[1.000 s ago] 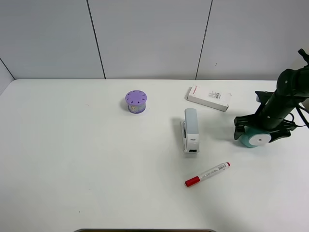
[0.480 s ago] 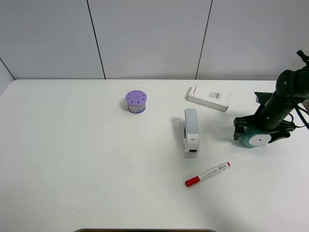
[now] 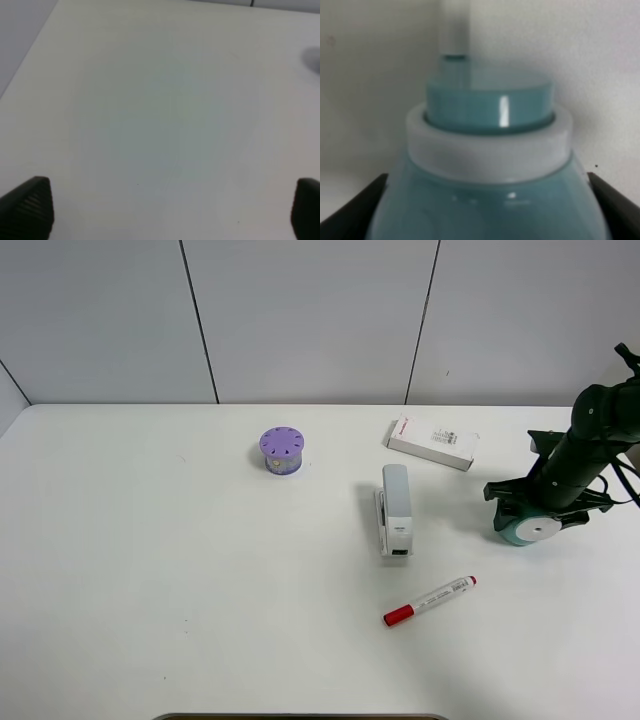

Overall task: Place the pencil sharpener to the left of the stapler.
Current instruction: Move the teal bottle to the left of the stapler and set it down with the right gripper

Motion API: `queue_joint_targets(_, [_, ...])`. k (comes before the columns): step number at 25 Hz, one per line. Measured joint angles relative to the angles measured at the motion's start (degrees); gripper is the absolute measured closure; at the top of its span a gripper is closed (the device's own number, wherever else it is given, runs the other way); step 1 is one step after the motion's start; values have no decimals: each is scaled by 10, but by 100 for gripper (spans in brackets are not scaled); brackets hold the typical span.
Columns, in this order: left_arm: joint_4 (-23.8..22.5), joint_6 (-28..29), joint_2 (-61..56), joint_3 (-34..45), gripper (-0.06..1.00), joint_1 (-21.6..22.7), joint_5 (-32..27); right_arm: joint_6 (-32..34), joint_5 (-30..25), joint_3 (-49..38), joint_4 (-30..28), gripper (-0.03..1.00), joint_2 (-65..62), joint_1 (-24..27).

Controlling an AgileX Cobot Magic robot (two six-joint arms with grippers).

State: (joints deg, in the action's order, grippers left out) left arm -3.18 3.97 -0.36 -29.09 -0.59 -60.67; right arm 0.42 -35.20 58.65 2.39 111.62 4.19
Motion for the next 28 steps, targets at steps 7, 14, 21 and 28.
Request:
queue_joint_targets(7, [0,0,0,0,-1,0,0,1,0,0,0,29,0,0])
queue_joint_targets(14, [0,0,0,0,-1,0,0,1,0,0,0,29,0,0])
queue_joint_targets(21, [0,0,0,0,-1,0,0,1,0,0,0,29,0,0])
queue_joint_targets(28, [0,0,0,0,-1,0,0,5,-2,0,-6,29,-8,0])
